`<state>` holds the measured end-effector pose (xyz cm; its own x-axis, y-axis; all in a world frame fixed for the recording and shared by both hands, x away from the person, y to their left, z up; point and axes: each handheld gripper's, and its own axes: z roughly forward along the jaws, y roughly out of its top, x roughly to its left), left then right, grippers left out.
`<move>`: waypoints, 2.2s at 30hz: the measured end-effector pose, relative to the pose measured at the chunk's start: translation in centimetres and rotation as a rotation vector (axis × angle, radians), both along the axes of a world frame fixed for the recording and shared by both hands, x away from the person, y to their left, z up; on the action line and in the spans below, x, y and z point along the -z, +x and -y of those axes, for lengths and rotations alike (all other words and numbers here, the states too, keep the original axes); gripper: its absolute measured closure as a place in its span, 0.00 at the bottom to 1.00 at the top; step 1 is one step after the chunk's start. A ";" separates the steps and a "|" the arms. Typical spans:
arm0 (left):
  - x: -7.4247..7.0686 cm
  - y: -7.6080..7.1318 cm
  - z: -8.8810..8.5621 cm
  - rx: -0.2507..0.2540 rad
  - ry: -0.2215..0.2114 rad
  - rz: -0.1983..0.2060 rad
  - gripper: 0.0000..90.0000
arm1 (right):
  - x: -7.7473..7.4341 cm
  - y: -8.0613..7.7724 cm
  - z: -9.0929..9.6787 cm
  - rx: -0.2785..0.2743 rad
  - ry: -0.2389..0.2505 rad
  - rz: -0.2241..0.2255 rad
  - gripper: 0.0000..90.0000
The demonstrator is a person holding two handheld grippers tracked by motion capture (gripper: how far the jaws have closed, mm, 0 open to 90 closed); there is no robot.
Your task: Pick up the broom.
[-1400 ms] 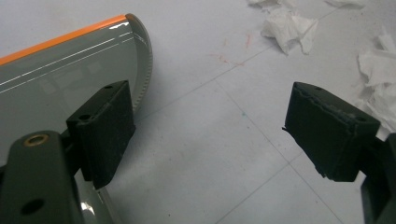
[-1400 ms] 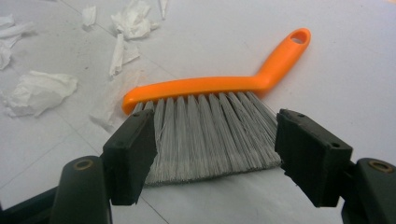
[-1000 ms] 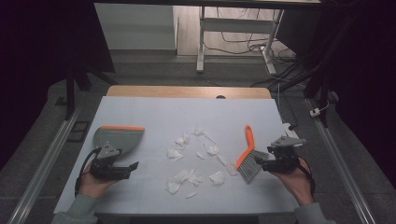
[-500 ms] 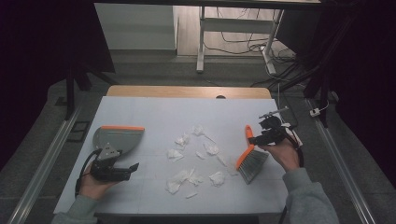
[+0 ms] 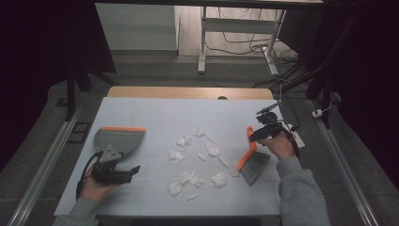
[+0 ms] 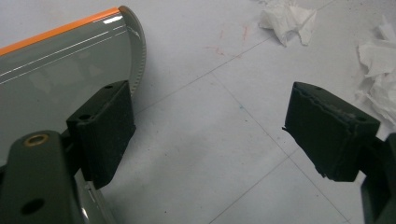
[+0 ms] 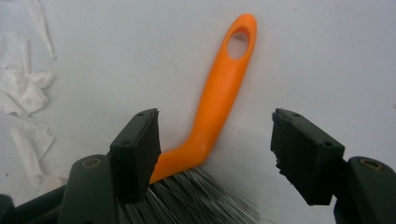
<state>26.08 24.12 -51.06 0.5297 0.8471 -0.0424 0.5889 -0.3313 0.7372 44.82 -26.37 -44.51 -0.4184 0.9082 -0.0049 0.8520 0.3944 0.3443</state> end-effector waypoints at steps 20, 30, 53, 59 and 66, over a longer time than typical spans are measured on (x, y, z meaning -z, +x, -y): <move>0.0 -0.3 0.4 0.036 -0.002 0.005 0.18 | 4.2 0.6 -2.0 0.141 -0.091 -0.105 0.49; 0.0 -0.4 0.3 0.034 -0.005 0.007 0.18 | 4.3 0.5 -2.6 0.254 -0.098 -0.137 0.75; 0.2 -0.2 0.4 0.026 0.007 0.003 0.18 | 0.5 -1.5 1.7 0.069 0.159 -0.057 0.79; 0.2 -0.1 0.5 0.025 0.009 0.002 0.18 | -1.6 -2.5 2.2 0.018 0.261 0.009 0.79; 0.1 0.1 0.9 0.022 0.012 0.005 0.18 | -3.0 -3.5 1.3 -0.034 0.363 0.092 0.79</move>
<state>26.18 23.24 -51.16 0.5482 0.8358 -0.0297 0.5779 -0.3529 0.7359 41.28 -27.67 -41.53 -0.4608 0.8434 0.2762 0.7998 0.2598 0.5411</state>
